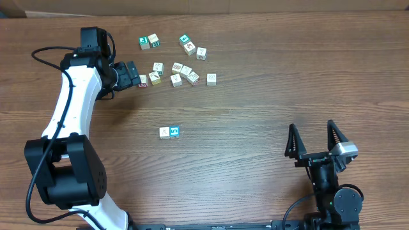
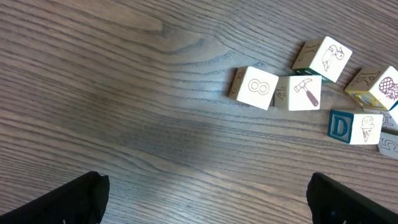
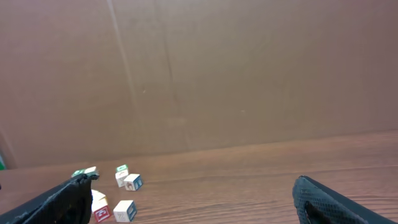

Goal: Form a horizontal line
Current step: 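Raise the right gripper from rest and move it forward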

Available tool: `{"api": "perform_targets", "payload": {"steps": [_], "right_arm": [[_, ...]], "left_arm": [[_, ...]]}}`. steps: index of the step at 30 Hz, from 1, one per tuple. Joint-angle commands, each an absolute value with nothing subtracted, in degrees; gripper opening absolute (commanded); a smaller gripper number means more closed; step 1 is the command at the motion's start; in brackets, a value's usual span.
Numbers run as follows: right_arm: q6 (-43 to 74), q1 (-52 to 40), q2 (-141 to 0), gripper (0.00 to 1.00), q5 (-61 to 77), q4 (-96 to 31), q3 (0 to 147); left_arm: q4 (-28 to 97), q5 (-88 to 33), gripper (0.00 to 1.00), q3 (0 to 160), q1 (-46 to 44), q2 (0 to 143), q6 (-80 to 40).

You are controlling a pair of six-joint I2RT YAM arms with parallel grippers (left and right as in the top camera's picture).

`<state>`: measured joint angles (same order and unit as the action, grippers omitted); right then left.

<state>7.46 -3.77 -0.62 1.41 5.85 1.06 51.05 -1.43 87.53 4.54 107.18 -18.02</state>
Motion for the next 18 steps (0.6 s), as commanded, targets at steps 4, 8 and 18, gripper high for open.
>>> {"api": "perform_targets", "payload": {"steps": [4, 8, 18], "right_arm": [[7.20, -3.51, -0.16, 1.00, -1.69, 6.26, 0.47], [7.20, -3.51, -0.16, 1.00, -1.85, 7.49, 0.47], [11.05, -3.51, -0.16, 1.00, 0.54, 11.07, 0.93]], "left_arm": [[50.94, -1.06, 0.99, 88.05, 4.14, 107.57, -18.00], [50.94, -1.06, 1.00, 88.05, 4.14, 107.57, -18.00], [50.94, -1.06, 1.00, 88.05, 4.14, 107.57, -18.00]]}}
